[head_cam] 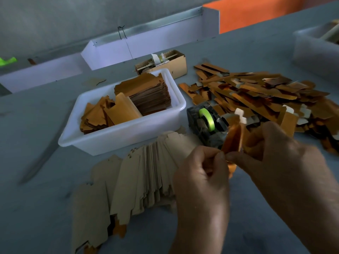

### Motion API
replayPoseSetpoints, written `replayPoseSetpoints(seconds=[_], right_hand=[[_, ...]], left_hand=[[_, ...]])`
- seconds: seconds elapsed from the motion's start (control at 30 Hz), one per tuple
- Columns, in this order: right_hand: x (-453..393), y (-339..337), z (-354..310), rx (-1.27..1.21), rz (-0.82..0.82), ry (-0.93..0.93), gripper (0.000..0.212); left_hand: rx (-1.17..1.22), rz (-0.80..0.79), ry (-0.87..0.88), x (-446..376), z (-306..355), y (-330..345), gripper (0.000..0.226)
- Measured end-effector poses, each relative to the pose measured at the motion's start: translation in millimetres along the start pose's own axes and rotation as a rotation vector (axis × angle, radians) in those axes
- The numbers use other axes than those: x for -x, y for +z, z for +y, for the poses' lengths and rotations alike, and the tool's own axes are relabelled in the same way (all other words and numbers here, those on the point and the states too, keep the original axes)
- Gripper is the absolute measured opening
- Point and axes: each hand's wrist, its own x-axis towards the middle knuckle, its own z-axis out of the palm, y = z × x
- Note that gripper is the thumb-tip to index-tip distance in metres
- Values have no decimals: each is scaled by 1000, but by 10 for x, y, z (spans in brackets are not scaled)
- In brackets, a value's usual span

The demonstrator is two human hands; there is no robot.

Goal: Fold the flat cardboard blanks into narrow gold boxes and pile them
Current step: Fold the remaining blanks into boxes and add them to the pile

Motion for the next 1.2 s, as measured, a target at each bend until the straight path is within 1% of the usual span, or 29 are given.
replayPoseSetpoints(seconds=[0.07, 0.1, 0.17, 0.23, 0.27, 0.3, 0.33, 0.37, 0.4, 0.47, 0.53, 0.57, 0.63, 0.67, 0.7, 0.77, 0.8, 0.9, 0.93, 1.0, 1.03, 1.13, 1.2], right_hand=[[12, -8, 34, 8, 18, -8, 45], [17, 8, 58, -46, 4, -23, 44], [27, 36, 76, -312, -79, -20, 44], [20, 62, 85, -595, -165, 57, 48], [16, 73, 95, -670, -190, 86, 46], [9, 93, 111, -694, -201, 92, 41], [-2, 116, 126, -694, -199, 96, 36], [-15, 135, 141, -692, -194, 106, 33], [-33, 151, 169, -700, -183, 133, 29], [-104, 169, 271, -739, -138, 210, 15], [-233, 159, 404, -703, -20, 249, 13], [-310, 139, 488, -654, 54, 263, 14], [-465, 95, 633, -515, 181, 300, 22], [-524, 83, 688, -426, 219, 325, 30], [-550, 73, 723, -341, 251, 344, 40], [-504, 76, 732, -233, 307, 337, 51], [-440, 84, 705, -224, 329, 314, 51], [-228, 156, 675, -267, 332, 215, 35], [-164, 186, 663, -280, 309, 183, 29], [-79, 232, 651, -269, 299, 142, 22], [-57, 240, 643, -259, 318, 139, 21], [-20, 209, 554, -274, 362, 175, 32], [-6, 161, 494, -295, 373, 154, 33]], left_hand=[[12, -17, 2, -23, 35, -43, 13], [26, -36, 0, -35, 48, -61, 10], [53, -74, -38, -50, 67, -85, 8], [88, -102, -118, -53, 62, -108, 8], [104, -115, -164, -64, 53, -123, 7], [119, -134, -209, -75, 53, -141, 9], [112, -153, -229, -86, 32, -160, 18], [69, -164, -219, -95, 4, -174, 28], [-38, -152, -169, -105, -21, -180, 35], [-329, -74, 15, -117, -37, -196, 43], [-622, -48, 203, -127, -35, -225, 48], [-740, -69, 261, -135, -61, -229, 51], [-943, -192, 267, -148, -173, -239, 59], [-1034, -257, 251, -149, -218, -250, 60], [-1083, -274, 249, -143, -249, -257, 59], [-1122, -260, 241, -123, -268, -278, 55], [-1134, -247, 231, -112, -276, -279, 53], [-1175, -111, 323, -103, -317, -283, 51], [-1123, -107, 280, -91, -291, -308, 43], [-970, -40, 172, -79, -201, -342, 21], [-962, 14, 143, -78, -182, -363, 22], [-1010, 62, 49, -101, -209, -369, 45], [-940, 112, -18, -141, -226, -367, 60]])
